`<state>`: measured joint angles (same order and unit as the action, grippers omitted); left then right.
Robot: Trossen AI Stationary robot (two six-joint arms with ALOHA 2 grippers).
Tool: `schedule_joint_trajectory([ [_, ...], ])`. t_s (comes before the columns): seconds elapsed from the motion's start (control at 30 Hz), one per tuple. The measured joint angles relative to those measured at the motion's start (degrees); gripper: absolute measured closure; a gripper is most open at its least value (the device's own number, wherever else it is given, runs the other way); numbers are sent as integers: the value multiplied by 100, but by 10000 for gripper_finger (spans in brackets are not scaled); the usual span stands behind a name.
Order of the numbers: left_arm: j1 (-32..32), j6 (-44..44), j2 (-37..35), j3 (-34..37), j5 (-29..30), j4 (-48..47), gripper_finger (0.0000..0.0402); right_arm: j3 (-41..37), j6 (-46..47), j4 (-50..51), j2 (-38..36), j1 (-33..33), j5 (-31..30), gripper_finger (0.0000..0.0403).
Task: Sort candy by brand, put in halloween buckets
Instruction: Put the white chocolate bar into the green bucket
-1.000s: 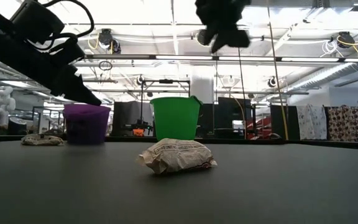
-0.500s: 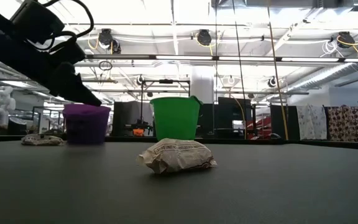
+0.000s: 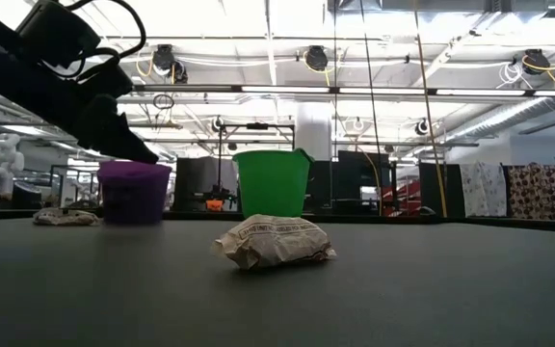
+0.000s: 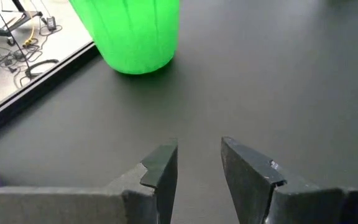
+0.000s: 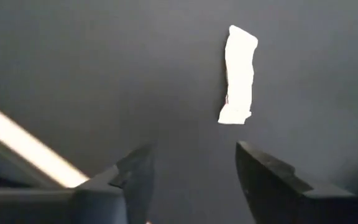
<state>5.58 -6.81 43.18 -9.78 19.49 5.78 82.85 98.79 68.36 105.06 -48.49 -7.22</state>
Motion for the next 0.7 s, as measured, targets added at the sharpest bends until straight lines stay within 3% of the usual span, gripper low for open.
schedule_joint_trajectory([
  [0.27,0,9,0,0,0,18,270,-1077,-247,-797,4,209,444,134],
  [0.7,1,7,0,0,0,15,270,-1955,-394,-1484,-13,304,563,129],
])
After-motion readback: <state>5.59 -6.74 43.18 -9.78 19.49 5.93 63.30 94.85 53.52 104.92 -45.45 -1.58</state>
